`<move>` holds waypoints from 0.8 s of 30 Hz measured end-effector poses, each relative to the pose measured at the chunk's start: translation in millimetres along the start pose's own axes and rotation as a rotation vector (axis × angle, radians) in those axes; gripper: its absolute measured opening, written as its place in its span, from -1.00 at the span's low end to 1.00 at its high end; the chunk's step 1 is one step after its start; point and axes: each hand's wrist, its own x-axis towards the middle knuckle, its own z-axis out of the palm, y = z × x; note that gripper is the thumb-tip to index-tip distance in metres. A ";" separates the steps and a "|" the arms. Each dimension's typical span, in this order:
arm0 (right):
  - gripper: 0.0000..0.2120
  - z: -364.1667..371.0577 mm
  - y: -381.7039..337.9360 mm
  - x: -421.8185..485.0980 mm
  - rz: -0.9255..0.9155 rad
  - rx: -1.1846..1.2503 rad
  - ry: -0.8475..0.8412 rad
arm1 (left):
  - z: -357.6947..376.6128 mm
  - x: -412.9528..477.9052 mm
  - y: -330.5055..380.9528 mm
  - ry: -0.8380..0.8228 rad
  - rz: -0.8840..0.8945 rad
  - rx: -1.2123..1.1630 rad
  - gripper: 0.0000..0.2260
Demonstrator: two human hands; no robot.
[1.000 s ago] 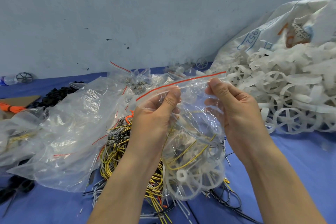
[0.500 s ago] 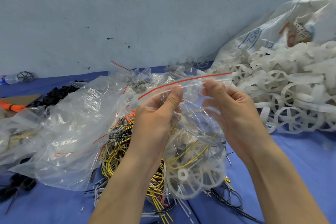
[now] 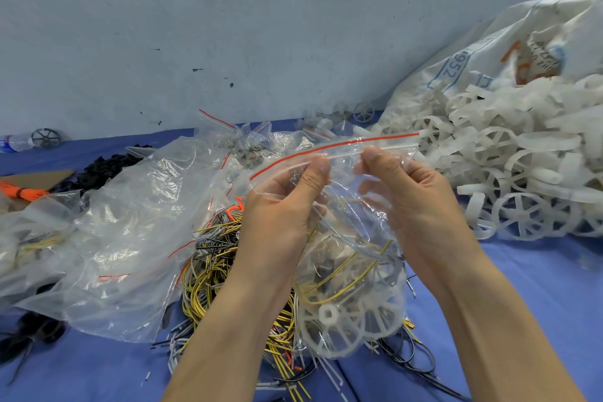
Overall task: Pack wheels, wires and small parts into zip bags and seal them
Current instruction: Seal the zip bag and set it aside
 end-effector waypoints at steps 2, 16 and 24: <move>-0.83 1.1 0.3 -0.5 0.028 -0.045 -0.024 | 0.9 -1.1 0.3 -0.005 0.009 0.014 -0.78; -0.85 7.8 1.6 -3.6 -0.023 -0.126 0.023 | 4.5 -6.5 2.9 -0.021 0.054 0.084 -0.82; -0.79 9.1 1.6 -4.7 -0.044 -0.168 0.002 | 7.2 -6.2 2.5 -0.016 0.105 0.129 -0.85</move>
